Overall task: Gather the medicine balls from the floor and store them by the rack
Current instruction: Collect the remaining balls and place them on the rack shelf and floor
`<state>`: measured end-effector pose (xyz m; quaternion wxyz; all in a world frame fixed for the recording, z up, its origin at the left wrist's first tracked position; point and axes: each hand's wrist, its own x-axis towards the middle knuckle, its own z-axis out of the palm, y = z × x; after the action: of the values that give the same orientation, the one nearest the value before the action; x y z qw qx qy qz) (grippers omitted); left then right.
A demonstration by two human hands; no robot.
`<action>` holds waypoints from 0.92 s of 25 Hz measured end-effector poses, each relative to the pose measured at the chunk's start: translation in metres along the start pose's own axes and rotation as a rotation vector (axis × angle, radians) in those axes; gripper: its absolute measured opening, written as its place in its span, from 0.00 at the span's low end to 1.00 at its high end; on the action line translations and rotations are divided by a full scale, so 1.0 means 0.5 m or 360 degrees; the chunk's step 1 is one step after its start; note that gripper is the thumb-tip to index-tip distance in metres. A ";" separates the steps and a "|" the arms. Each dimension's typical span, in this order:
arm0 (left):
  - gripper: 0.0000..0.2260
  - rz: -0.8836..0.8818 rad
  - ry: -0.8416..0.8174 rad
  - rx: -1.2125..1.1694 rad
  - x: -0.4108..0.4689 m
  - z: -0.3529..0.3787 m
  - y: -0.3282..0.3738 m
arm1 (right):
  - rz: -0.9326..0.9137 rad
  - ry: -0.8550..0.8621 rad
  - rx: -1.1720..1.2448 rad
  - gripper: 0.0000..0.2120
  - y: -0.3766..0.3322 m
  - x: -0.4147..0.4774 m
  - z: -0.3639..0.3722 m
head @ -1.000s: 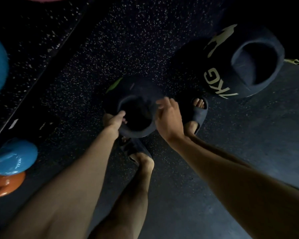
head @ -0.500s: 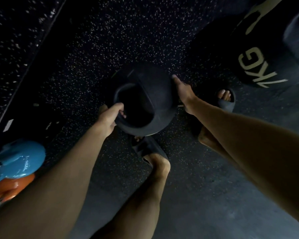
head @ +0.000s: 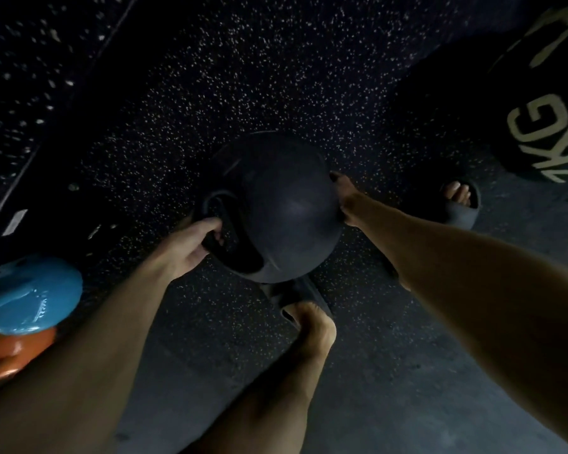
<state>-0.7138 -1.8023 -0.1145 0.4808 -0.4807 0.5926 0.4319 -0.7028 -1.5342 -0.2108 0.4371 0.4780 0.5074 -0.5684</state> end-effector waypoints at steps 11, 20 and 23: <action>0.16 0.0261 -0.0151 0.0021 -0.436 0.045 0.029 | -0.0245 0.0409 -0.0058 0.23 -0.015 -0.573 -0.136; 0.19 0.0713 -0.0182 -0.0312 -1.073 0.003 -0.029 | -0.0696 0.0582 -0.0298 0.06 -0.080 -1.297 -0.166; 0.12 0.1020 -0.0016 -0.0521 -1.202 -0.010 -0.086 | -0.0886 0.0475 -0.0404 0.08 -0.101 -1.409 -0.158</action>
<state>-0.6271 -1.7213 0.4762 0.2406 -0.3389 0.6339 0.6523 -0.6312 -1.4418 0.4902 0.2420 0.3408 0.7436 -0.5220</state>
